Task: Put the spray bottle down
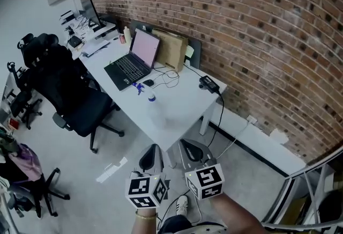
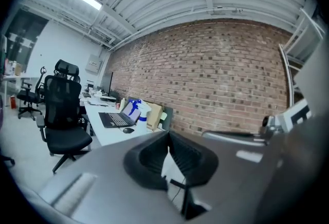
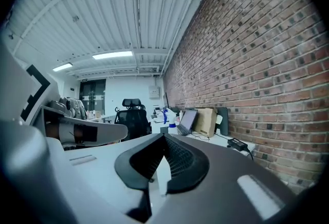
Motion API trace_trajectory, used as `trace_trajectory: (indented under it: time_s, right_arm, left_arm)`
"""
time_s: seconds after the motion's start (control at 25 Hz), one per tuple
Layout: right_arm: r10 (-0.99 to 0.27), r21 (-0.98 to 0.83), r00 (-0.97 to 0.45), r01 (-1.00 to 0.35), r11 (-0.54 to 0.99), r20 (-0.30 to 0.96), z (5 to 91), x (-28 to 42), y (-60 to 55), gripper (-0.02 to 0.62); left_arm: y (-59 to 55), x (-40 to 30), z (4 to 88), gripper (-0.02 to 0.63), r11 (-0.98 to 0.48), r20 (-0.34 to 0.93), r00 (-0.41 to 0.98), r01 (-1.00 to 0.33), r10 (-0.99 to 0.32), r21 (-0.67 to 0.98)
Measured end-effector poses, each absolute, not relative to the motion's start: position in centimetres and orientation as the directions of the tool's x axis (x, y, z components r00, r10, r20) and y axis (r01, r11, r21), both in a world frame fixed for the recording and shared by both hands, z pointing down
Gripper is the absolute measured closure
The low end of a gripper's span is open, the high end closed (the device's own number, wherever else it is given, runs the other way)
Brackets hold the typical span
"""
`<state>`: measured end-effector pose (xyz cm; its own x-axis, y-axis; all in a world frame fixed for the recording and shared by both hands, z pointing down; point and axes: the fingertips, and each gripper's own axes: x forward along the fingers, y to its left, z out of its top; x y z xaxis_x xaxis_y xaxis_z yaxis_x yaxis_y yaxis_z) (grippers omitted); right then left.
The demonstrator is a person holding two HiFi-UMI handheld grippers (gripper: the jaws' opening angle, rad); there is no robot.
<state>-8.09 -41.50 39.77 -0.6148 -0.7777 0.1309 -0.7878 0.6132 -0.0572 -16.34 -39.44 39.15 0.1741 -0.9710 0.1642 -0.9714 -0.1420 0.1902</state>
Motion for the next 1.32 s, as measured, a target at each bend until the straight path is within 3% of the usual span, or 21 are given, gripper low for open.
trace_trajectory:
  time_s: [0.68, 1.32]
  right_arm:
    - [-0.769, -0.031, -0.631, -0.775, 0.632, 0.108, 38.8, -5.8, -29.0, 0.597]
    - [-0.780, -0.032, -0.622, -0.783, 0.621, 0.072, 37.2, -4.7, -24.4, 0.597]
  left_arm:
    - [-27.0, -12.8, 39.2, 0.598, -0.146, 0.161, 0.186, -0.962, -0.969, 0.231]
    - [-22.7, -11.7, 38.1, 0.598, -0.173, 0.152, 0.209, -0.960, -0.966, 0.219]
